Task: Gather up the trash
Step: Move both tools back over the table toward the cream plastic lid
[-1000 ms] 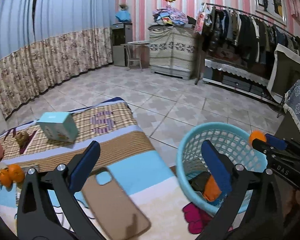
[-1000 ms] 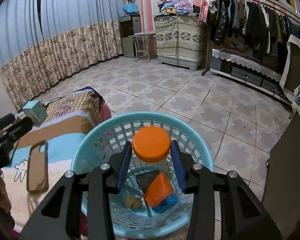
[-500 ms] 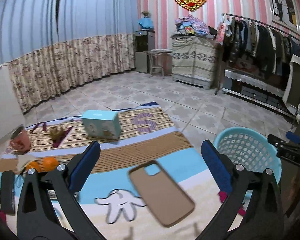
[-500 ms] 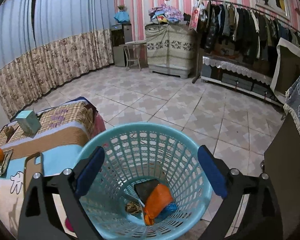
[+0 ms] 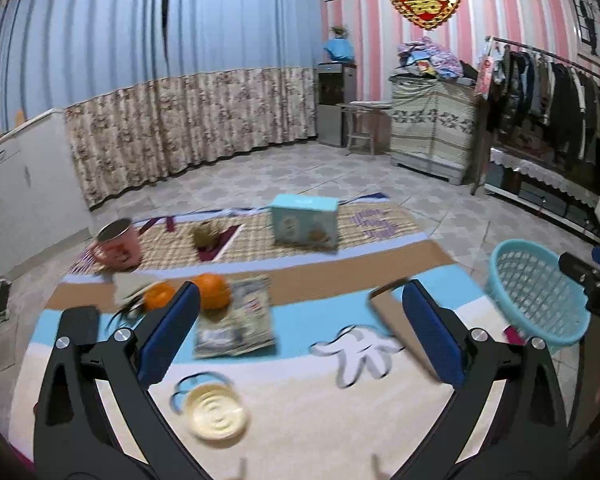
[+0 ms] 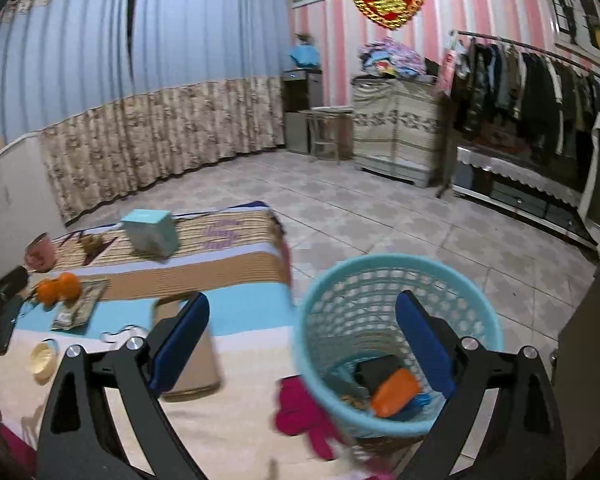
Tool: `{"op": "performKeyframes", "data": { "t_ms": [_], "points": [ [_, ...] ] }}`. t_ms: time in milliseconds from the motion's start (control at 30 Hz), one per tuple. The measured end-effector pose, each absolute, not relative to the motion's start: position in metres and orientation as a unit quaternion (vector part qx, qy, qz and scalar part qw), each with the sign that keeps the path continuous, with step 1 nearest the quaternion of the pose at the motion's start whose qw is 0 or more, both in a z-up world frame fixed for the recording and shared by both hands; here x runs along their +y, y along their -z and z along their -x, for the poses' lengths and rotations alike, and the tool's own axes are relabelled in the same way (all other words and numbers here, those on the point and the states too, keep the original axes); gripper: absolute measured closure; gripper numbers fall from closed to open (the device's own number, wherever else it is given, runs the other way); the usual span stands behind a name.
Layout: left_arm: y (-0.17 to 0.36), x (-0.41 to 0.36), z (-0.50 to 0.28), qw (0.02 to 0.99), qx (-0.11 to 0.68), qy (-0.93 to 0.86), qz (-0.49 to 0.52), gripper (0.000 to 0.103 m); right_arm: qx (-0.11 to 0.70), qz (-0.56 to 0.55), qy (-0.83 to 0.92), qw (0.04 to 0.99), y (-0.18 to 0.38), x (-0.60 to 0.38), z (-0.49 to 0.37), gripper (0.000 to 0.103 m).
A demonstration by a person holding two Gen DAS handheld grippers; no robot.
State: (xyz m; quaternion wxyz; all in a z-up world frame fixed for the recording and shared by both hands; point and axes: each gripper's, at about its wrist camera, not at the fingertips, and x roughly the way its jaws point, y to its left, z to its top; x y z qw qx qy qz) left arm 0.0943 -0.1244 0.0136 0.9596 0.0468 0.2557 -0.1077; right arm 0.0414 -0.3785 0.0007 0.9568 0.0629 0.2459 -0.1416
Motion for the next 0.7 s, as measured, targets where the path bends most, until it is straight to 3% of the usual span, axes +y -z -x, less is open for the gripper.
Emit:
{"op": "performKeyframes", "data": {
  "t_ms": [367,700],
  "points": [
    [0.039,-0.056,-0.095,0.951,0.303,0.064,-0.019,0.005,0.245,-0.022,0.124,0.961,0.031,-0.295,-0.047,0.011],
    [0.078,-0.043,-0.117,0.931,0.36,0.055,0.015,0.005,0.236,0.014,0.13,0.963,0.049,-0.278,-0.048,0.011]
  ]
}}
